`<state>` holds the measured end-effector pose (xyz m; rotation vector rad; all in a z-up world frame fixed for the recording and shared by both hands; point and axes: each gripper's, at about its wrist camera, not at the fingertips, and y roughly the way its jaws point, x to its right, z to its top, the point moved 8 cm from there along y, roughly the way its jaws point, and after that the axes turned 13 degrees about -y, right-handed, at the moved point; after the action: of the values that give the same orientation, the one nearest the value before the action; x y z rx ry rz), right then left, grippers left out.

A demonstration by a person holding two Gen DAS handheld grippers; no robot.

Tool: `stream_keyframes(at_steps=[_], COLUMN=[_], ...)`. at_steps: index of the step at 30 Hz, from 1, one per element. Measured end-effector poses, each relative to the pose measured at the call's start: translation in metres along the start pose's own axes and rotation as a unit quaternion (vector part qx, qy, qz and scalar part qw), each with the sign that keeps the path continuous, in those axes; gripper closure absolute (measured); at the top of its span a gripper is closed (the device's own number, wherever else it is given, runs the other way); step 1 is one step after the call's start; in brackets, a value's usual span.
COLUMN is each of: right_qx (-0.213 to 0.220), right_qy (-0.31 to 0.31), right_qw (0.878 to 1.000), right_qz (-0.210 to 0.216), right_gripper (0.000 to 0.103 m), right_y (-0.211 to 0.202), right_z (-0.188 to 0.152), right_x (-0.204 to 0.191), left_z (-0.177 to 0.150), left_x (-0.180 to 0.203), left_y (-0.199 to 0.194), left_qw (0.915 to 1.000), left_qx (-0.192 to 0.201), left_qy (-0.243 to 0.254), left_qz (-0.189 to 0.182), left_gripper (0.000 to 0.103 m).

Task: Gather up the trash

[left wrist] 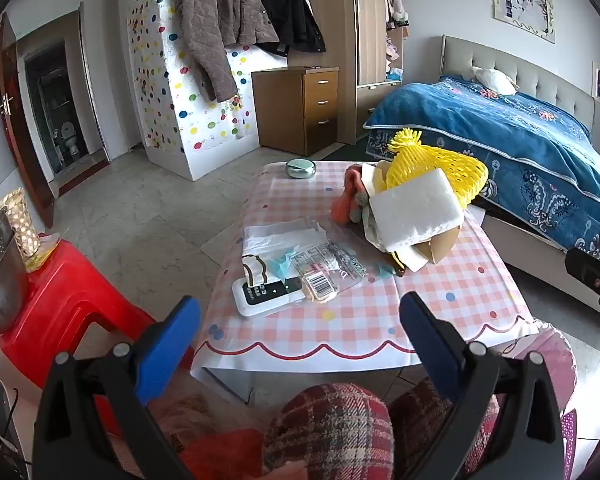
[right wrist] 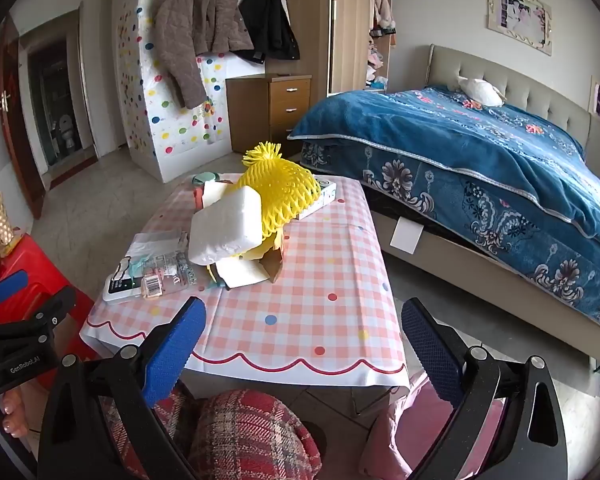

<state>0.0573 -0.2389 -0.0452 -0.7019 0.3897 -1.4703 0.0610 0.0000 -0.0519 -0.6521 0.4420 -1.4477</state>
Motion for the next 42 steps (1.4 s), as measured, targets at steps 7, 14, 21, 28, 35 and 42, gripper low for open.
stream_keyframes(at_steps=[7,14,21,28,35,42], right_qx=[-0.001,0.0,-0.001,-0.001,0.001,0.0], right_qy=[0.001,0.001,0.002,0.002,0.002,0.002], right_qw=[1.0,1.0,1.0,1.0,1.0,1.0], right_qz=[0.001,0.002,0.002,0.002,0.001,0.001], right_gripper=[0.006,0.006,0.006,0.006,0.006,0.006], right_y=[0.0,0.0,-0.0004,-0.0005,-0.0007,-0.0009], right_z=[0.0,0.0007,0.0016,0.0027,0.0036,0.0039], right_x=[0.0003,-0.0001,0.0008,0.0015,0.0021,0.0024], left_z=[0.0005,0.0001,0.0003,0.0009,0.0005,0.0014], left_x=[0.0003,-0.0002,0.0001,-0.0003,0.0,-0.0009], left_y=[-0.0002,0.0003,-0.0002,0.0013,0.0,0.0014], left_qw=[1.0,1.0,1.0,1.0,1.0,1.0], left_qx=[0.0,0.001,0.002,0.002,0.002,0.002], left_qy=[0.001,0.001,0.001,0.001,0.0,0.0], left_qz=[0.001,0.0,0.0,0.0,0.0,0.001], left_gripper=[0.006,0.006,0.006,0.006,0.006,0.006])
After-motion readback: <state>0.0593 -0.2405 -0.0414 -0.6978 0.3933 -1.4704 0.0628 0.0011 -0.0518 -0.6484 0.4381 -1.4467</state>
